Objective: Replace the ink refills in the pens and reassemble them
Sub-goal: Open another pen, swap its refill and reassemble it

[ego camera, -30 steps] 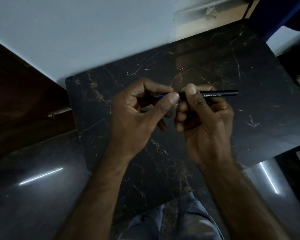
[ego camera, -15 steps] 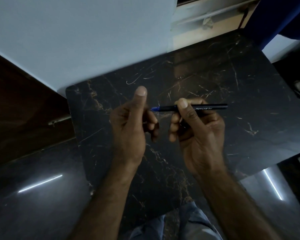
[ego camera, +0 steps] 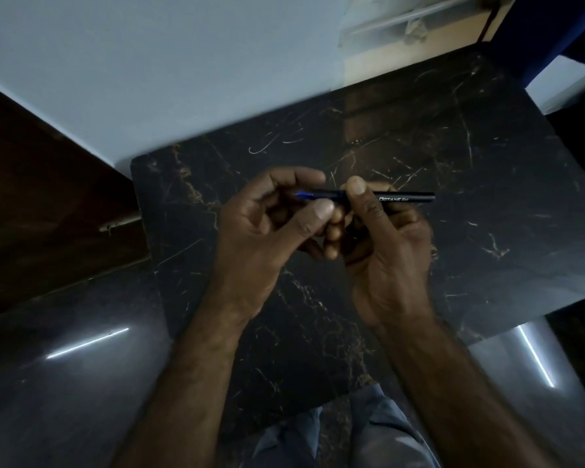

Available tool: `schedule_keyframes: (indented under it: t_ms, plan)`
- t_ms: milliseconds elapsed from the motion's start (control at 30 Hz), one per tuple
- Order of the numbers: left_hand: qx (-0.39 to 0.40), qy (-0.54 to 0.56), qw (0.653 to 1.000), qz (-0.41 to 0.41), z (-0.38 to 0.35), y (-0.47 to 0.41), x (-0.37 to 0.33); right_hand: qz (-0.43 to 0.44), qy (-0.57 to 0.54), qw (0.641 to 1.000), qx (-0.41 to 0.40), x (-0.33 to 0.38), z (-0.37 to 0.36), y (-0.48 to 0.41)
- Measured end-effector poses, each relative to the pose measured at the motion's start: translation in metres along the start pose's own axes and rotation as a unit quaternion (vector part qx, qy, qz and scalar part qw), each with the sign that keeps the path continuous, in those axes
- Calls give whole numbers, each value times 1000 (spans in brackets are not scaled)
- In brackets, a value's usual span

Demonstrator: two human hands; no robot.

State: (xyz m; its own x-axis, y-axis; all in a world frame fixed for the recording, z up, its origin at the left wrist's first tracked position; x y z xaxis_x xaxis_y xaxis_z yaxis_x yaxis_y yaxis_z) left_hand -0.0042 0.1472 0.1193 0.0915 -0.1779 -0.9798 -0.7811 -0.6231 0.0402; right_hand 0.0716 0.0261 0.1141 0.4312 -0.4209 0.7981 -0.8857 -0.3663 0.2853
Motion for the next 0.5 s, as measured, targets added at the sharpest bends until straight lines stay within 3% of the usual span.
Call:
schedule_keyframes:
  t_ms: [500]
  plan:
    - [-208, 15, 978, 4, -6, 19, 13, 57, 29, 997, 52, -5, 0, 4]
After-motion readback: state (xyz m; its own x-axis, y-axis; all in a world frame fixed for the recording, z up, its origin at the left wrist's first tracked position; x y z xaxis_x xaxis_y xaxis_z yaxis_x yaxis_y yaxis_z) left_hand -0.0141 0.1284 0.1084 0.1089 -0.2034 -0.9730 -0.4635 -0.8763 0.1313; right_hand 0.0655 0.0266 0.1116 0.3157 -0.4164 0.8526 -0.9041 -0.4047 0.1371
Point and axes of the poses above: each hand's wrist, its own y-axis away from the middle knuckle, its own z-axis out of the back of the hand, x = y × z, the point moved 8 cm from there along -y, towards the middle knuckle, and after that the axes turned 9 degrees about -x, right-handed, at the moved point
